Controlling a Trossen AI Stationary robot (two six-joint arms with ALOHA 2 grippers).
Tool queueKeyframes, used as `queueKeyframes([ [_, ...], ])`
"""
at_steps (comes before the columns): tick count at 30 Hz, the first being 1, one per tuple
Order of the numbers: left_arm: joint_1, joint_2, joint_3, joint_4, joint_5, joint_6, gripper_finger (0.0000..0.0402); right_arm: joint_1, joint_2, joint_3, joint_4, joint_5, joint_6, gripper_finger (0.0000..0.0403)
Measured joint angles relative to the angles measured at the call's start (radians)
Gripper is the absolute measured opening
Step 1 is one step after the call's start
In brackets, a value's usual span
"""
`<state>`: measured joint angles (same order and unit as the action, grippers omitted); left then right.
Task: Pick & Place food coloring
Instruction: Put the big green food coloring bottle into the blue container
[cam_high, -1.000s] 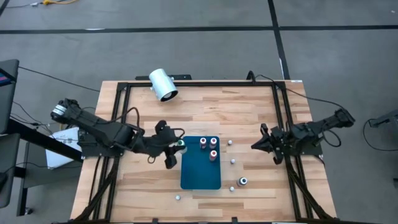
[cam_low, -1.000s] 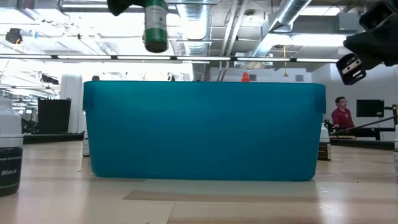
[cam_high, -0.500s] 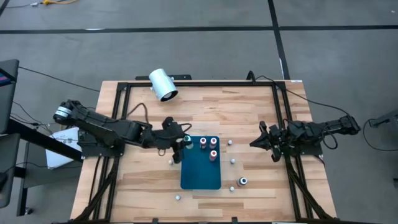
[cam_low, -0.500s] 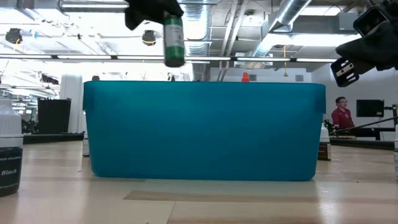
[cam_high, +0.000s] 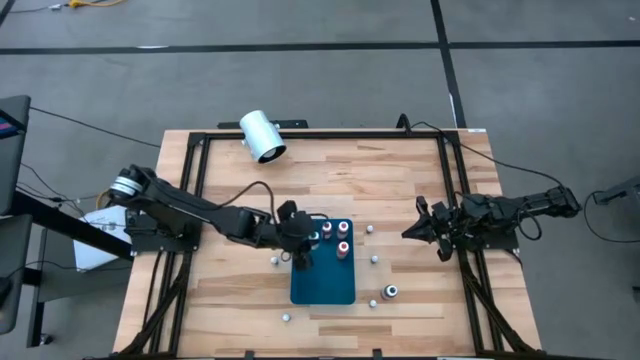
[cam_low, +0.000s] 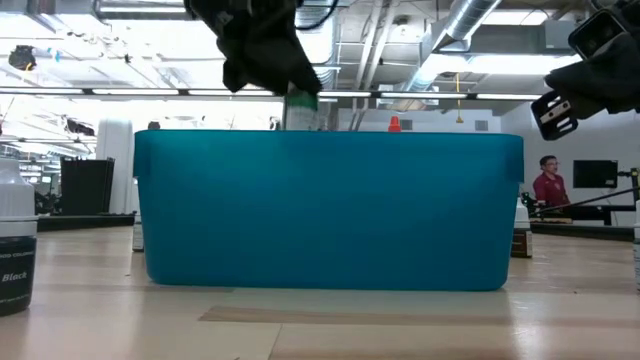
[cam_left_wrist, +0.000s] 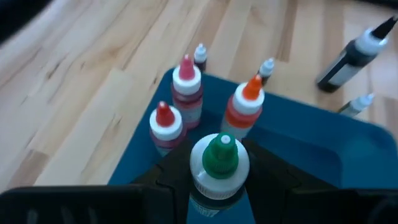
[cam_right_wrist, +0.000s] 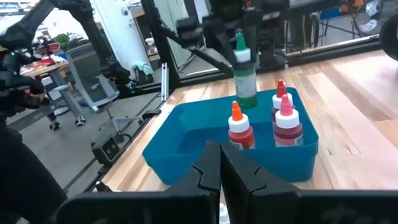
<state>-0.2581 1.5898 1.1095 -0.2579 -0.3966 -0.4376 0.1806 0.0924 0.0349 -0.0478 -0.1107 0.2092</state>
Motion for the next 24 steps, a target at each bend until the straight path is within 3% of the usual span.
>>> queueKeyframes([
  [4, 0.001, 0.031, 0.000, 0.002, -0.022, 0.004, 0.0108, 0.001, 0.000, 0.000, 0.001, -0.005, 0.001, 0.0000],
  [10, 0.000, 0.034, -0.016, -0.014, -0.156, 0.015, 0.0108, 0.001, 0.000, 0.000, 0.003, -0.021, 0.001, 0.0000],
  [24, 0.003, 0.034, -0.149, 0.175, -0.188, 0.006, 0.0108, 0.001, 0.000, 0.000, 0.003, -0.021, 0.008, 0.0000],
])
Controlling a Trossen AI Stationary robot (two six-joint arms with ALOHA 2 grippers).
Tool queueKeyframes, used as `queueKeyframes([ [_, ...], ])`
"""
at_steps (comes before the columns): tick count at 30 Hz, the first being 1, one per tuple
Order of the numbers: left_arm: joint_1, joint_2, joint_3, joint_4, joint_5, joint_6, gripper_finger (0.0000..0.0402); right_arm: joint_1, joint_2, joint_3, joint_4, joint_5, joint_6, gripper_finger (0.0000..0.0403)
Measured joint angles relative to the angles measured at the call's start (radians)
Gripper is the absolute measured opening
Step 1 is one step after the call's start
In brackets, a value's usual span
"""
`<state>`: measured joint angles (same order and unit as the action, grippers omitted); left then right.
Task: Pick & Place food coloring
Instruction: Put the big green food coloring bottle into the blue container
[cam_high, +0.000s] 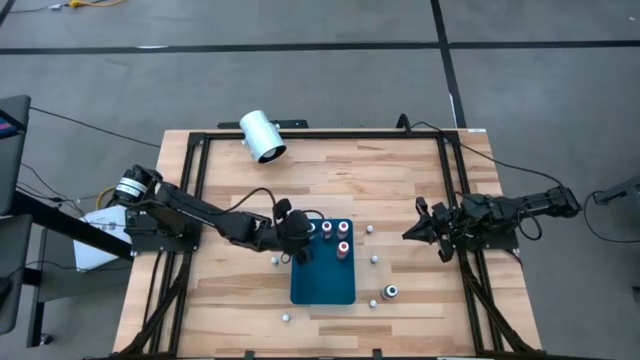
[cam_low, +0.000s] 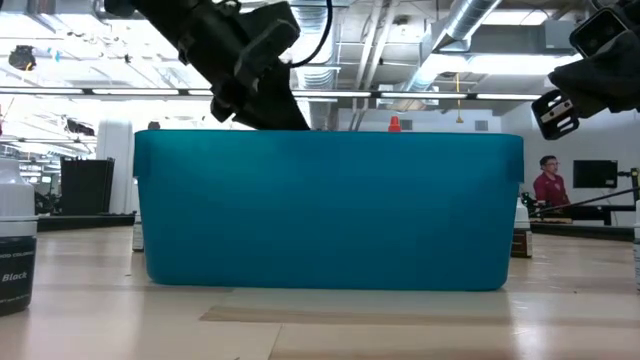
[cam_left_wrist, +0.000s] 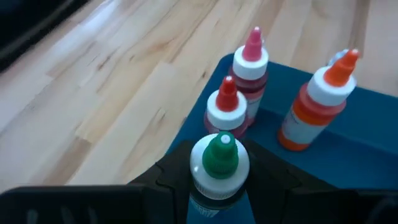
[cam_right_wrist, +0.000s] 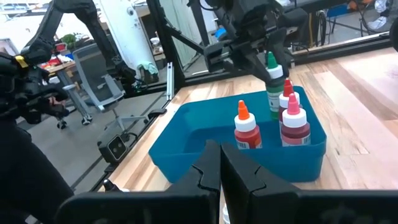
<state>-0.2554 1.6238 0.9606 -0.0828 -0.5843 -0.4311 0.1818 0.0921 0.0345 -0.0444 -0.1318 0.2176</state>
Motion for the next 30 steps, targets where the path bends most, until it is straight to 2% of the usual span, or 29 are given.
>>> queueKeyframes([
  [8, 0.021, 0.017, 0.000, 0.001, -0.006, 0.011, 0.0108, 0.000, 0.000, 0.000, 0.000, 0.000, 0.003, 0.0000],
  [15, 0.038, 0.085, 0.002, 0.075, -0.002, 0.028, 0.0108, 0.000, 0.005, 0.000, 0.000, 0.000, 0.018, 0.0000],
  [30, 0.038, 0.112, 0.002, 0.052, -0.016, 0.011, 0.0109, 0.000, 0.018, 0.000, 0.000, 0.000, 0.028, 0.0000],
])
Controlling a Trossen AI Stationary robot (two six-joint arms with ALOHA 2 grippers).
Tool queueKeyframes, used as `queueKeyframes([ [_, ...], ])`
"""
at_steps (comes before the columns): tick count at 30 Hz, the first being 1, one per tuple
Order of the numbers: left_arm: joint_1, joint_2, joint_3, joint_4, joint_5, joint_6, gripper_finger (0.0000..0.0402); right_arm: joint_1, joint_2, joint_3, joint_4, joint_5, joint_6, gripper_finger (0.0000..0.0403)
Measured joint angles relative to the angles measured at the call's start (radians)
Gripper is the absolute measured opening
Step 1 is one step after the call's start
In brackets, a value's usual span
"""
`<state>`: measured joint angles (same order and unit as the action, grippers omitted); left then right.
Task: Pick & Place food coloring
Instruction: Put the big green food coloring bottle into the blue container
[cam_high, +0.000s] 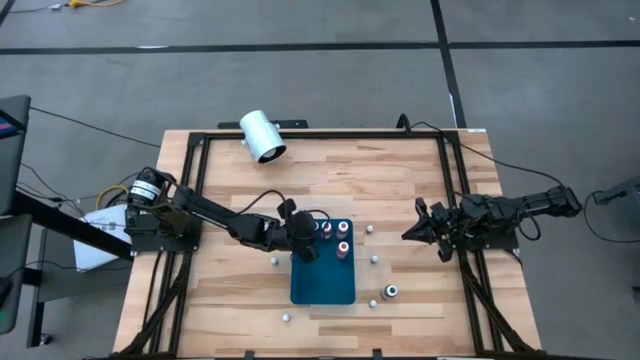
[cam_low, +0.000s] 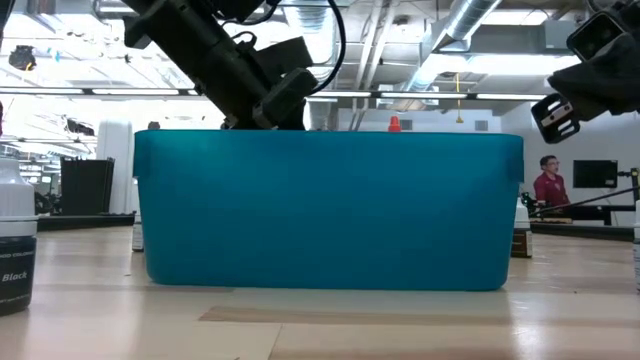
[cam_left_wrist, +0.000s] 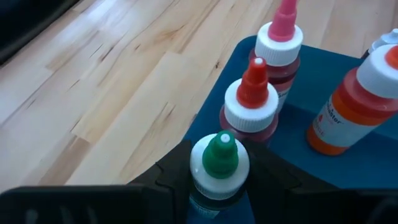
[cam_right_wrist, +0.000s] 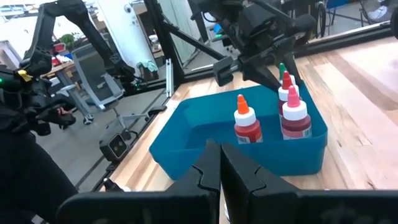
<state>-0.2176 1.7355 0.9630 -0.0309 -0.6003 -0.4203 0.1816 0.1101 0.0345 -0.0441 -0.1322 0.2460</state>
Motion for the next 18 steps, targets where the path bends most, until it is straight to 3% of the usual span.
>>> queueKeyframes([
  [18, 0.000, 0.000, 0.000, -0.014, -0.010, 0.003, 0.0136, 0.000, 0.000, 0.000, 0.001, 0.000, 0.009, 0.0000],
])
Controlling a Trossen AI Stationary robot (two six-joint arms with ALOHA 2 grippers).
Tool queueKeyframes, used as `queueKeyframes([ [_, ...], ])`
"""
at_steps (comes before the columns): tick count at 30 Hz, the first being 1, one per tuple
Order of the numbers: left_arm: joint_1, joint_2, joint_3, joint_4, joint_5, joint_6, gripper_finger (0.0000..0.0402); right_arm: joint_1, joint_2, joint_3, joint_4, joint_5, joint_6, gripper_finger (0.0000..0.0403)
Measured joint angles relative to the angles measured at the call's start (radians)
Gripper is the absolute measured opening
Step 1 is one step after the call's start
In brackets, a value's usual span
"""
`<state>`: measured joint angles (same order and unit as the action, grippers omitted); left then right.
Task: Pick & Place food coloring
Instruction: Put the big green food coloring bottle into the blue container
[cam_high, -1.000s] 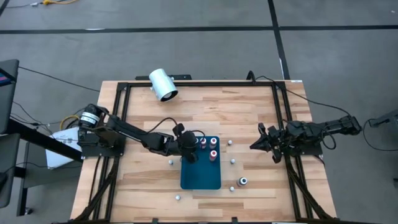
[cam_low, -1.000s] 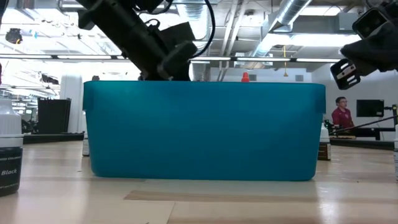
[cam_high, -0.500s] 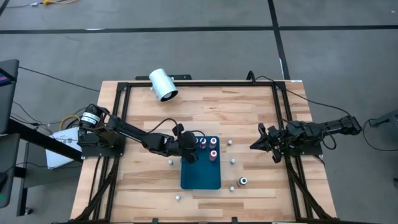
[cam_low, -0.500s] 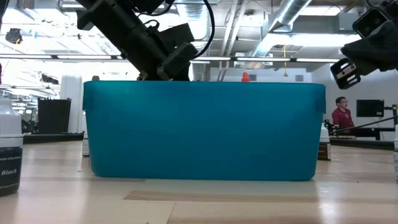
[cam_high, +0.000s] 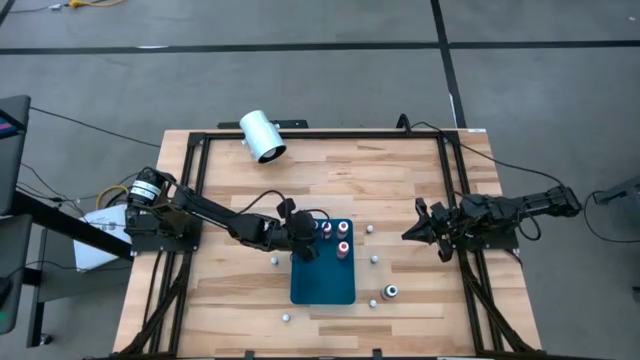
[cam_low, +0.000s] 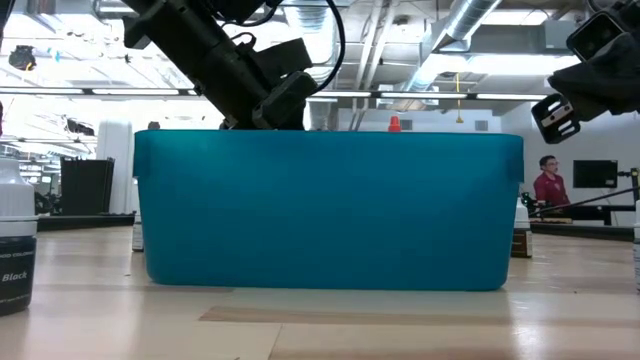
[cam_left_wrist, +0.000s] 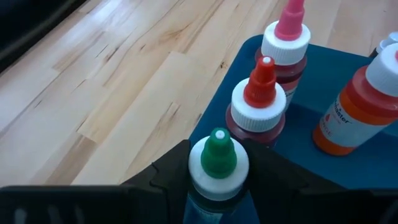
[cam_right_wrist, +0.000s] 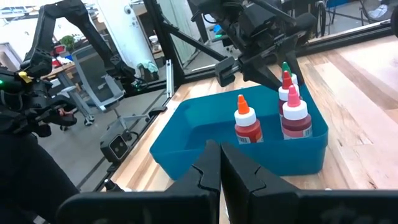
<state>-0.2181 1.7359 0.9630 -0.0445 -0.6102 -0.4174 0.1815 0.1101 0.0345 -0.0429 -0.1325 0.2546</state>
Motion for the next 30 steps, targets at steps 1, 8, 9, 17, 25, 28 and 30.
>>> queueKeyframes([
  [1, -0.002, 0.000, 0.000, 0.000, 0.000, 0.002, 0.0136, 0.000, 0.000, 0.000, 0.000, 0.000, 0.000, 0.0000],
  [8, -0.017, 0.001, 0.000, -0.002, -0.016, 0.018, 0.0137, 0.000, 0.000, 0.000, 0.000, 0.000, 0.001, 0.0000],
  [9, -0.019, 0.001, 0.000, -0.003, -0.025, 0.018, 0.0137, 0.000, 0.000, 0.000, 0.000, 0.000, 0.001, 0.0000],
  [17, -0.025, 0.001, -0.001, -0.005, -0.050, 0.014, 0.0138, 0.000, 0.000, 0.000, 0.000, -0.001, 0.008, 0.0000],
  [25, -0.025, 0.001, -0.002, -0.009, -0.048, -0.024, 0.0159, 0.000, 0.000, 0.000, 0.000, -0.001, 0.008, 0.0000],
  [28, -0.024, 0.001, -0.002, -0.021, -0.047, -0.043, 0.0181, 0.000, 0.000, 0.000, 0.000, -0.002, 0.008, 0.0000],
  [30, -0.025, 0.001, -0.002, -0.017, -0.046, -0.037, 0.0196, 0.000, 0.000, 0.000, 0.000, -0.002, 0.008, 0.0000],
])
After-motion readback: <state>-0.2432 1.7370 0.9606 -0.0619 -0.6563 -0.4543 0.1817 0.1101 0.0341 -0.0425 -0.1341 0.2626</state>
